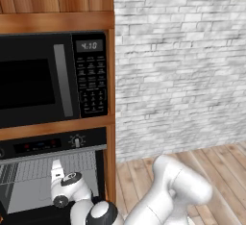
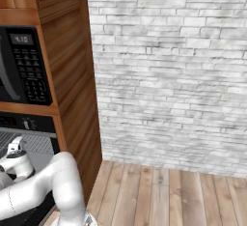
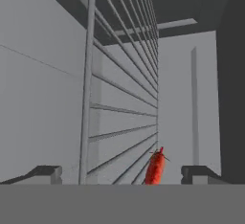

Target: Take the fish from the oven and place it on the plate on the counter.

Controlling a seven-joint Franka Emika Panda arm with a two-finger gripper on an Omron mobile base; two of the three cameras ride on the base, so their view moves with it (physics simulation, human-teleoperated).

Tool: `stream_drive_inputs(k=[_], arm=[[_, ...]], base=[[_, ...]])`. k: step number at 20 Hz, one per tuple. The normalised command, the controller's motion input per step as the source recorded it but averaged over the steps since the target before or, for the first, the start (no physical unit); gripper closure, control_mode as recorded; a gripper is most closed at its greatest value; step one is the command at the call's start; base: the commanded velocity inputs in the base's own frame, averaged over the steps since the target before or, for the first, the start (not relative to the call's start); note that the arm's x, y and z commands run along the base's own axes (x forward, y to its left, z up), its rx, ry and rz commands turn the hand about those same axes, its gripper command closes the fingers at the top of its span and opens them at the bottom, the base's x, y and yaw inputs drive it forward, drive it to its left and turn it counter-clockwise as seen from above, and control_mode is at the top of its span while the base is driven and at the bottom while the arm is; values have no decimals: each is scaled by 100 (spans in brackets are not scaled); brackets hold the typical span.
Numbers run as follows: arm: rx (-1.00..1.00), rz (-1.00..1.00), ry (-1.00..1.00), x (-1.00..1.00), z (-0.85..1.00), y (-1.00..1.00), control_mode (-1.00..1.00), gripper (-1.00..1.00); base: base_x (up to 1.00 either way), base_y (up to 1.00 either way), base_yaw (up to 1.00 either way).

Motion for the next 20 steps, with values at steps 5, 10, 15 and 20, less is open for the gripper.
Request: stream_drive_inputs(k=[5, 10, 15, 20], arm=[[0, 4, 5, 31, -62, 33, -100, -100], [0, 1, 0, 42, -33, 31, -100, -100], [0, 1, 3, 40, -51, 28, -100, -100], [0, 1, 0, 8, -37, 20, -100, 100]], base=[[0, 0, 0], [0, 0, 0], [0, 0, 0], [0, 0, 0]])
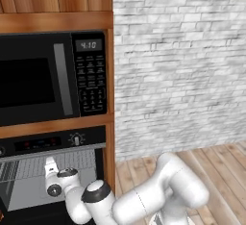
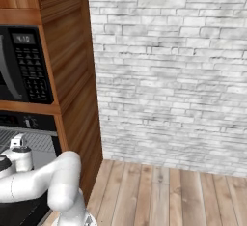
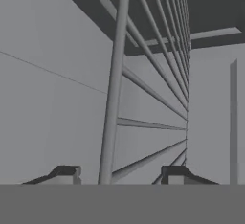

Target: Take the fish from the oven and place it on the plate on the counter.

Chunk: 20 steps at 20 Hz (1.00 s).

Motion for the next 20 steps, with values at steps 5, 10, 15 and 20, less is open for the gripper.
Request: stream_drive_inputs(k=[5, 10, 15, 20], arm=[[-1, 3, 10, -40, -20, 3, -100, 100], [-16, 7, 65, -92, -33, 17, -100, 100], [-27, 15, 68, -100, -73, 20, -100, 100], [-25, 13, 27, -100, -99, 19, -100, 100]], base=[[0, 0, 0], [0, 0, 0], [0, 0, 0], [0, 0, 0]])
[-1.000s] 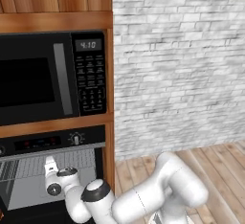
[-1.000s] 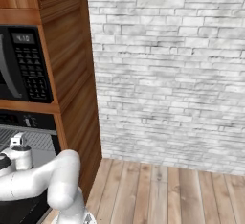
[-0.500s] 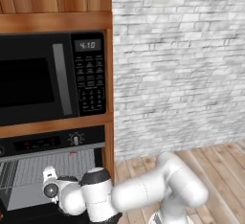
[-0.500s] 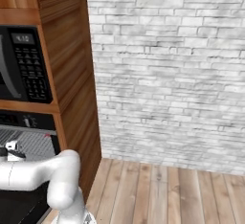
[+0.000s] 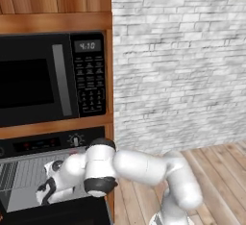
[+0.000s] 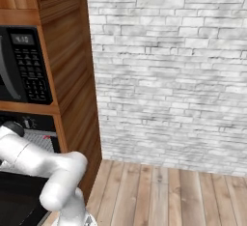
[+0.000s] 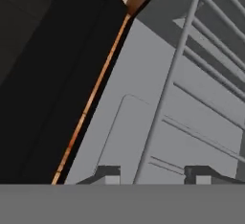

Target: Take the fish from the oven and place it on the plate on the counter.

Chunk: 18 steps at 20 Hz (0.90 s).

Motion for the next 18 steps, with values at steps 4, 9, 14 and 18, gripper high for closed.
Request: stream_drive_inputs(k=[4, 9, 14, 18], arm=[[-23, 10, 19, -100, -100, 22, -100, 100], [-26, 9, 26, -100, -96, 29, -100, 100], [-15, 13, 63, -100, -5, 8, -100, 100], [-4, 22, 46, -100, 91, 2, -100, 100]], base=[[0, 0, 0], [0, 0, 0], [0, 0, 0], [0, 0, 0]])
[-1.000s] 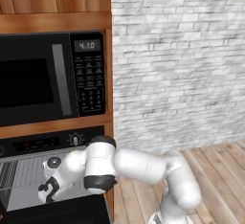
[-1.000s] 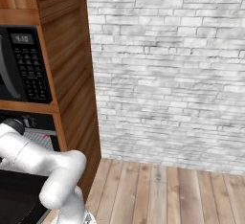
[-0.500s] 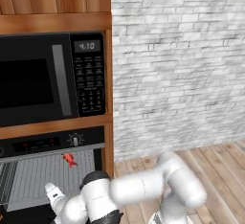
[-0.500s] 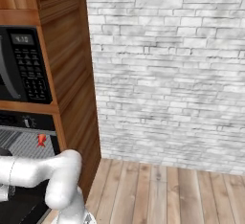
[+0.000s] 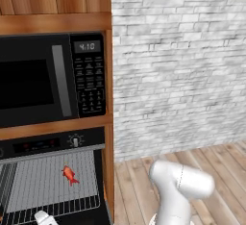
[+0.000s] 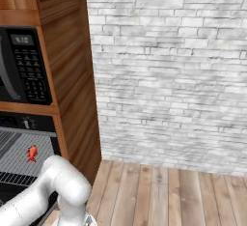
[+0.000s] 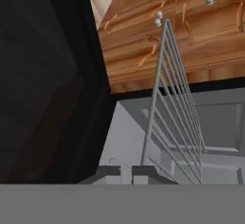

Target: Take the fish from the oven and place it on the plate on the counter.

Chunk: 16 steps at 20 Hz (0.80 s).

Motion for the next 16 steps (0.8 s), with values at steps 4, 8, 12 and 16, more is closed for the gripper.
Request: stream_drive_inputs(k=[4, 8, 12, 16], arm=[[-5, 22, 21, -100, 100, 1, -100, 100], [-1, -3, 40, 2, 100, -19, -100, 100], [-1, -17, 36, 65, 96, -31, -100, 100], [0, -17, 4, 92, 91, -25, -100, 100]], base=[[0, 0, 0], [0, 0, 0], [0, 0, 0], [0, 0, 0]])
